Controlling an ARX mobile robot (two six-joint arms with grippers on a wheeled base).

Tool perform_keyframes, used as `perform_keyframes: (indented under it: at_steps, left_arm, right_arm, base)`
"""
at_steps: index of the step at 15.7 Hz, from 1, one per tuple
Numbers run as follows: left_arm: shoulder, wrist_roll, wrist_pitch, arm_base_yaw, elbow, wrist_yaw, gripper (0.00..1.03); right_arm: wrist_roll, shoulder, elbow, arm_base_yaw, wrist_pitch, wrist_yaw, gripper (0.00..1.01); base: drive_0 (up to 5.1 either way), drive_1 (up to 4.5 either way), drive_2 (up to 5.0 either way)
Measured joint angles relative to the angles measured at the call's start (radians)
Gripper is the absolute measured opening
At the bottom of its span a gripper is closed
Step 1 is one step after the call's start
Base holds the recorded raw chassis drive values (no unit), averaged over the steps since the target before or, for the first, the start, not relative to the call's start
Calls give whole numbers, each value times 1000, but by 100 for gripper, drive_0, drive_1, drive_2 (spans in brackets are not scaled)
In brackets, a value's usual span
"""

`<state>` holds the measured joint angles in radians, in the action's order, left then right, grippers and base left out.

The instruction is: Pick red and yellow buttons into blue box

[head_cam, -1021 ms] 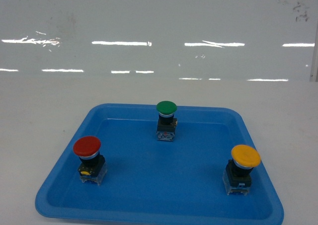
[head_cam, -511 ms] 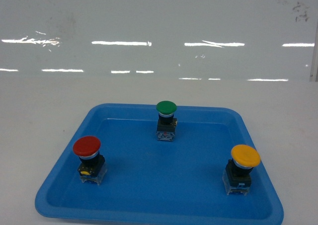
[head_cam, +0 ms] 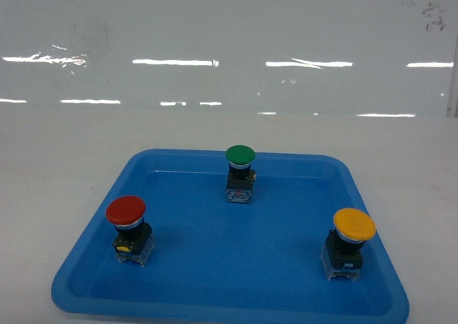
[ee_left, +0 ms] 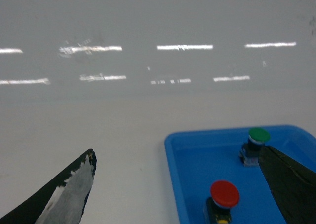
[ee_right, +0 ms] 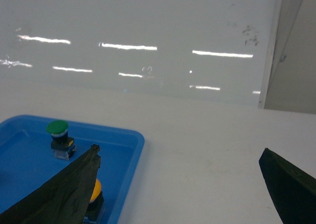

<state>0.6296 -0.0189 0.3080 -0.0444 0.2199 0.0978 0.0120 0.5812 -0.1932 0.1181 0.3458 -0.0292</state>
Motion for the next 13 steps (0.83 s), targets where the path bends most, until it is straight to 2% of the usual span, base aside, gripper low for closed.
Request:
perform_keyframes:
  at_steps: [1,2,3,5,6,7,8,10,12,13]
  left_arm:
    - [50,5,15,-5,17,-12,98]
    - [120,27,-10,-32,53,-38,98]
    - [192,47,-21,-57,98,-47,98]
    - [303,78,12,-98,183,-80,98]
    - [362,74,8,-109,220,-71,98]
    - [424,78,25,-125,231,-73,98]
    - [435,79,13,-128,229,-73,98]
    - [424,79,23,-130,229,-72,98]
    - [424,79,23,-130,229,-72,98]
    - [424,79,23,-130,229,-72,98]
  right_arm:
    - [-2,60,-22,-1,13,-21,98]
    - [-1,120,-55,1,-9,-47,98]
    - [-1,212,-98,13,34,-54,98]
    - [8,341,-211,42,16,-85,98]
    - [11,392,-248,50,22,-92,98]
    - [14,428,-280,60,-38,-115,98]
    - [15,455,-293,79,-63,-117,98]
    - [11,541,-356,126,-129,-160,98]
    - [32,672,-406,189,-116,-162,98]
    - [39,717,-419,198,-128,-158,98]
  base:
    - [0,0,0]
    - [0,0,0]
    - [0,0,0]
    - [0,0,0]
    - [0,0,0]
    - [0,0,0]
    - [0,0,0]
    - [0,0,0]
    - [0,0,0]
    - [0,0,0]
